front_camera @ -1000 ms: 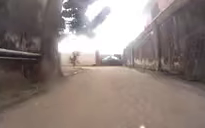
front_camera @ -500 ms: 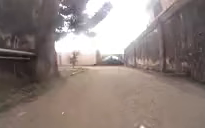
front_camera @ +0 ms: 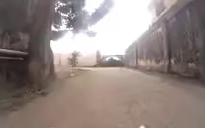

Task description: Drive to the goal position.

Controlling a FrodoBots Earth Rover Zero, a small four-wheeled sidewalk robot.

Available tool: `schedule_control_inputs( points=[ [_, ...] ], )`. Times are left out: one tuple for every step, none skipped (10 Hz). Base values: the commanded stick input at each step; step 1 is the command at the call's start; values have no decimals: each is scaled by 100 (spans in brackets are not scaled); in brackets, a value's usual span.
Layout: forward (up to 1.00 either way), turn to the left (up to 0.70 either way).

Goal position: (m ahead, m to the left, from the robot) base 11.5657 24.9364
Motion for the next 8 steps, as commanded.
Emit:
schedule_control_inputs(
  points=[
    [70,0],
    [70,0],
    [70,0],
    [70,0],
    [70,0],
    [70,0],
    [70,0],
    [70,0]
  ],
)
